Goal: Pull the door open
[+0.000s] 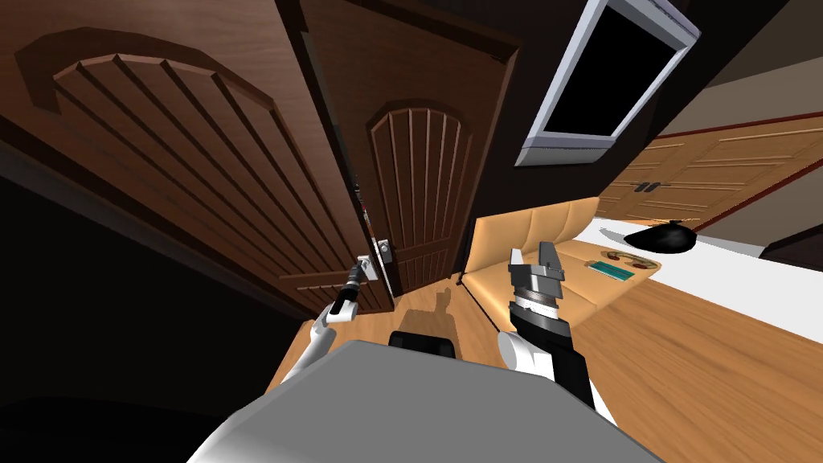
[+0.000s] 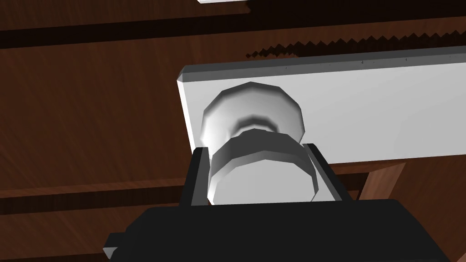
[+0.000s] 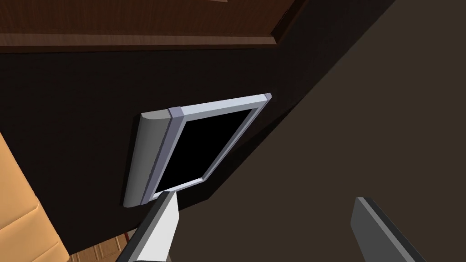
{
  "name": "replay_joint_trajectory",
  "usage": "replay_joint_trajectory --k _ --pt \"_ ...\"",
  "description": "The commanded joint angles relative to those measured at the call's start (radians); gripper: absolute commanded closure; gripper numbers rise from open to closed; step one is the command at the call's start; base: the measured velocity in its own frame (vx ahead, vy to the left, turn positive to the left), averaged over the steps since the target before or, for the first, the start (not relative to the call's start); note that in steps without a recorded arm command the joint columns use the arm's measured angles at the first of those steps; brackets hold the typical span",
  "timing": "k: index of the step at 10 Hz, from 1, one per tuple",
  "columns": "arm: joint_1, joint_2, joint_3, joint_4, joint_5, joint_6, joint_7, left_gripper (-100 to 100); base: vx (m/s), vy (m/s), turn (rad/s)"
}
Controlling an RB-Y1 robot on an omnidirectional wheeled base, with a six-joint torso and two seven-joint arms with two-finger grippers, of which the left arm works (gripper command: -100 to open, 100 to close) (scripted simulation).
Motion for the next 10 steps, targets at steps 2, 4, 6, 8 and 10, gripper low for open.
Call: replay_joint_trajectory --k 2,4,6,8,10 --pt "0.025 0.021 -0.022 -0.007 0.001 -0.003 0.02 100 -0.237 0.071 -0.118" --pt "0.034 0.036 -0.053 -0.023 0.0 -0.009 0.038 100 -0.24 0.066 -0.13" --pt "0.042 0.052 -0.089 -0.041 -0.002 -0.017 0.058 100 -0.229 0.087 -0.166" --pt "0.047 0.053 -0.091 -0.044 -0.003 -0.014 0.057 100 -0.141 0.081 -0.108" --pt "0.07 0.079 -0.118 -0.06 -0.001 -0.033 0.08 100 -0.191 0.048 -0.149"
